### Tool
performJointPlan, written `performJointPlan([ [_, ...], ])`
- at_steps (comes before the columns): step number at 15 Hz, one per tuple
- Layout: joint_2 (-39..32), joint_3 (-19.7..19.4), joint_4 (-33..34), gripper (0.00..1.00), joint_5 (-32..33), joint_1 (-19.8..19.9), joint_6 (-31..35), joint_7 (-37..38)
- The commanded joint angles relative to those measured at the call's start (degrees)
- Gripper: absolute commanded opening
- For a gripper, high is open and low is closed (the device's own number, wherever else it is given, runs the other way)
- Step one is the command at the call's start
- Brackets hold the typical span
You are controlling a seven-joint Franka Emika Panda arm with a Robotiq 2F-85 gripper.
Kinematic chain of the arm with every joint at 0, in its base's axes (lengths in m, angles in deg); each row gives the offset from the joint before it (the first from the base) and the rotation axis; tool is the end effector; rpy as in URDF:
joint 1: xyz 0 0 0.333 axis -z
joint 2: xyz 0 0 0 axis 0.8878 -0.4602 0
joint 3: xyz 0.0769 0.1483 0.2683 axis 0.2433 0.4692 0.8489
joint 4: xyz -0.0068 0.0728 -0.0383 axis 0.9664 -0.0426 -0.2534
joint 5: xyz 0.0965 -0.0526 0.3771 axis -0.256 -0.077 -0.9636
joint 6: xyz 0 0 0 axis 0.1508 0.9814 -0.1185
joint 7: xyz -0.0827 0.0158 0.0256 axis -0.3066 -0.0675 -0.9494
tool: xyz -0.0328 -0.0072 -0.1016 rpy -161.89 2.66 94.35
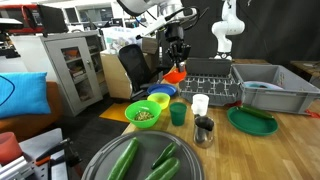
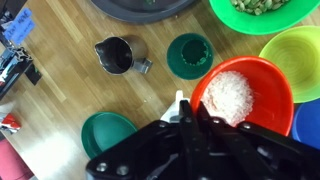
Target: Pour the contents in the orange bowl into the yellow bowl, place the orange bowl on the dark blue plate
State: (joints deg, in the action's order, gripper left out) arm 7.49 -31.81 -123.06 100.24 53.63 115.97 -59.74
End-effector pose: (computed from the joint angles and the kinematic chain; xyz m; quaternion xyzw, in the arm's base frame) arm 0.6486 0.0533 0.3298 0.9886 -0.0096 -0.0133 0.1498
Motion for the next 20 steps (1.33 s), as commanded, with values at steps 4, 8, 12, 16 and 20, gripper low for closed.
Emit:
performJointPlan([
  [4, -0.18, 0.98, 0.19, 0.07, -0.11, -0.23, -1.36, 0.35],
  [8, -0.18, 1.04, 0.21, 0.07, -0.12, -0.2, -1.4, 0.34],
  [12, -0.74, 0.14, 1.31, 0.02, 3.68, -1.83, -3.9, 2.31],
  [16, -1.62, 0.72, 2.86, 0.02, 7.74, -4.09, -9.85, 4.95],
  [20, -3.85, 1.78, 5.15, 0.02, 8.94, -5.71, -12.12, 4.87],
])
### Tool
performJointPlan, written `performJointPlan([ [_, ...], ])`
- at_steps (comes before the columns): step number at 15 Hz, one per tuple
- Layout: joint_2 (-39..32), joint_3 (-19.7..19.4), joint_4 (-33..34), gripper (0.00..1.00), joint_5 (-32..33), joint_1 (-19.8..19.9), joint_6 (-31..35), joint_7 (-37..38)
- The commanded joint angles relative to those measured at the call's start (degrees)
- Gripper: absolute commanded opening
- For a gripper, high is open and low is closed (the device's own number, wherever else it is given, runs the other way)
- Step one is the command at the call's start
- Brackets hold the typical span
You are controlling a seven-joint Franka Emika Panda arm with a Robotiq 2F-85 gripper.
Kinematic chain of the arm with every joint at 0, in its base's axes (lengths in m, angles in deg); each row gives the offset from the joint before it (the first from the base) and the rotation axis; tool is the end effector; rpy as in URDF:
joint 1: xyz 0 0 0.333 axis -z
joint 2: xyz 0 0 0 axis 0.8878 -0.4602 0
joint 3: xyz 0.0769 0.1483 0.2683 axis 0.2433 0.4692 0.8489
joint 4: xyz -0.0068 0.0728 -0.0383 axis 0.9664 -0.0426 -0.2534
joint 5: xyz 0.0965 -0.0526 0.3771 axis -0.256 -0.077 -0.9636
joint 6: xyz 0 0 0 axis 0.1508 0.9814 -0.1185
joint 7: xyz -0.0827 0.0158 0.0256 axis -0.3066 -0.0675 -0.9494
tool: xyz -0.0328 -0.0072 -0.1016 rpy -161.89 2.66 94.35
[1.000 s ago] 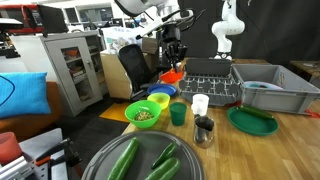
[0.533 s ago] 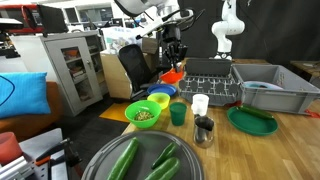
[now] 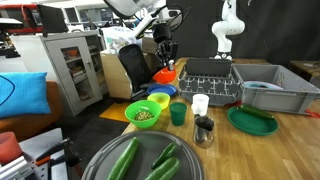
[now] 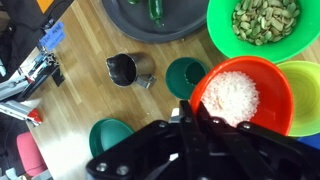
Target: Pour the contents in the orange bowl into the yellow bowl, place the orange bowl on the dark blue plate
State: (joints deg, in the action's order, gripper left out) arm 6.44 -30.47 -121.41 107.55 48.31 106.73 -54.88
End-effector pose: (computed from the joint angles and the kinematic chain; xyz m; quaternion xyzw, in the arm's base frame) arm 0.6322 0.1107 0.3227 0.9723 0.0223 -0.0510 0.2270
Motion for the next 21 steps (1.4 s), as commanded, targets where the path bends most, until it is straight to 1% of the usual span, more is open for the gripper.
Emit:
performJointPlan([
  [1, -3.94, 0.4, 4.49, 0.02, 1.95, -0.66, -3.29, -0.2],
  [5, -9.25, 0.01, 8.9, 0.02, 3.16, -1.41, -5.44, -1.23],
  [6, -6.89, 0.33, 5.46, 0.07, 2.14, -0.86, -2.48, -0.07],
  [8, -8.88, 0.18, 7.31, 0.07, 2.34, -1.09, -3.04, -0.15],
  [10, -9.08, 0.17, 8.02, 0.07, 2.38, -1.13, -3.69, -0.28],
  [19, -9.08, 0.18, 8.33, 0.07, 2.38, -1.13, -4.25, -0.34],
  [20, -9.08, 0.18, 8.33, 0.02, 2.38, -1.13, -4.25, -0.34],
  [21, -8.94, -0.22, 8.35, 0.02, 3.26, -1.62, -5.66, -0.15],
])
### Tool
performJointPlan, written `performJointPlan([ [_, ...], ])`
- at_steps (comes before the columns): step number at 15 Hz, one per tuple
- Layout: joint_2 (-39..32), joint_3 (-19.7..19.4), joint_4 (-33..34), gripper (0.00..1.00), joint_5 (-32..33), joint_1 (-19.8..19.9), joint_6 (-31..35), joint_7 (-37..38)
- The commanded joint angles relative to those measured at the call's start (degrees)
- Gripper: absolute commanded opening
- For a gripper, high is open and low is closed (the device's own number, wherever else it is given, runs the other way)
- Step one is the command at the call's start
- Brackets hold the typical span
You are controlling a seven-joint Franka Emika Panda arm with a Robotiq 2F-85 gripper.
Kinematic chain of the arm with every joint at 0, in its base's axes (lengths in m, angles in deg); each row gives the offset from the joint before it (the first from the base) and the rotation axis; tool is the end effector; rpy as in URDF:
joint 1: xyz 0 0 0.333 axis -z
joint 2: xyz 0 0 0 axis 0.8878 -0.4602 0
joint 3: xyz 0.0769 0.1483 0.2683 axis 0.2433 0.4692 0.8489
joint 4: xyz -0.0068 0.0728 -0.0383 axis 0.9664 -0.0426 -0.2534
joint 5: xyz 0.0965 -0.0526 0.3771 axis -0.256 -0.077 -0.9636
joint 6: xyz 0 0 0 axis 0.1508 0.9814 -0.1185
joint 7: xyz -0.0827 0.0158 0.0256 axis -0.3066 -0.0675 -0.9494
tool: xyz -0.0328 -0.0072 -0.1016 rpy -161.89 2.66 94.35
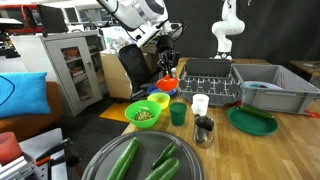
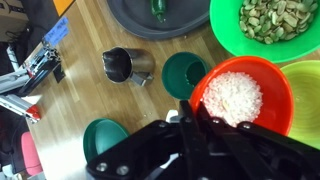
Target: Pour the contents in the orange bowl into the yellow bowl, place the orange bowl on the dark blue plate
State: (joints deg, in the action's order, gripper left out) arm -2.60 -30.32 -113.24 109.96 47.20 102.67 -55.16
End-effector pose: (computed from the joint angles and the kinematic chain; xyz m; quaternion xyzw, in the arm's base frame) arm 0.6552 0.1248 0.2782 0.9610 0.0397 -0.0810 0.2614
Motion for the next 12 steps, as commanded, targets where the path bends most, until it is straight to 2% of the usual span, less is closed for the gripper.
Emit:
performJointPlan([
  [1, 0.3, -0.35, -0.05, 0.02, 0.86, -0.42, -1.69, -0.03],
  [6, -0.4, 0.03, 1.69, 0.02, 2.04, -1.47, -7.87, -1.24],
  [12, -4.82, 0.59, 7.29, 0.02, 6.11, -5.08, -15.78, -3.66],
])
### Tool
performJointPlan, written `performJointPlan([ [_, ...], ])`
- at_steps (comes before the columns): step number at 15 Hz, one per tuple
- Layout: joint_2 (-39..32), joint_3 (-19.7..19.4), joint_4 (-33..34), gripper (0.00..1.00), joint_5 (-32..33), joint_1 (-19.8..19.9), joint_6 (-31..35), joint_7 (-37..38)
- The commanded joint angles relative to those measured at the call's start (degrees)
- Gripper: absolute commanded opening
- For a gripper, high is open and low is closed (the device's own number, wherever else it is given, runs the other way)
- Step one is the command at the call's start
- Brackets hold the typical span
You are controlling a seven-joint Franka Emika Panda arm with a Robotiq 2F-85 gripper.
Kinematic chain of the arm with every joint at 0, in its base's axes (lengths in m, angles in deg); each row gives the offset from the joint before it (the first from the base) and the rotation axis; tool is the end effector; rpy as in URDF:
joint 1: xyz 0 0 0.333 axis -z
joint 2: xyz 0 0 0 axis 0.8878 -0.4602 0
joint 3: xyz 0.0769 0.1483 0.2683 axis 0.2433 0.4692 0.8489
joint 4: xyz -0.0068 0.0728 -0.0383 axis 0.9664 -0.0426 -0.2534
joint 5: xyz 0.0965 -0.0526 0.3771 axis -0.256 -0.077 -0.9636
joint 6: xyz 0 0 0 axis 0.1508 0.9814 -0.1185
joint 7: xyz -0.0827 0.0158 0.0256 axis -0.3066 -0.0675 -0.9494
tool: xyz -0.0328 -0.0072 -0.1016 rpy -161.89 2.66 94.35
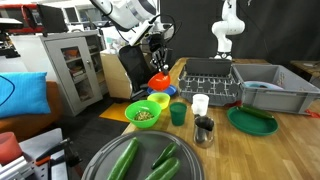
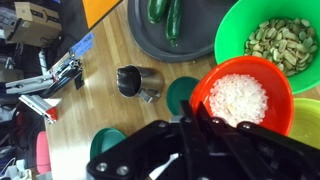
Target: Pour the contents in the orange bowl into the yellow bowl, place the orange bowl on the dark blue plate
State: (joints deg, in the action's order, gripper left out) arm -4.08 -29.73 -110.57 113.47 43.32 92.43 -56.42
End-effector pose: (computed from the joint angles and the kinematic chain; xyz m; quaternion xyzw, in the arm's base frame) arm 0.6387 0.1583 0.2774 0.9353 0.0750 -0.1316 0.3197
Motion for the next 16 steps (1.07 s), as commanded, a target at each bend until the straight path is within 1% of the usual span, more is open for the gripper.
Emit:
performJointPlan([
  [1, -4.62, 0.19, 5.97, 0.02, 3.22, -1.53, -6.88, -3.03],
  [6, -10.91, 0.49, 12.83, 0.02, 6.22, -2.43, -8.94, -6.32],
  [11, -16.89, 0.09, 20.85, 0.02, 6.33, -2.85, -10.27, -9.55],
  [16, -22.59, -0.87, 29.37, 0.02, 6.62, -4.48, -17.31, -11.91],
])
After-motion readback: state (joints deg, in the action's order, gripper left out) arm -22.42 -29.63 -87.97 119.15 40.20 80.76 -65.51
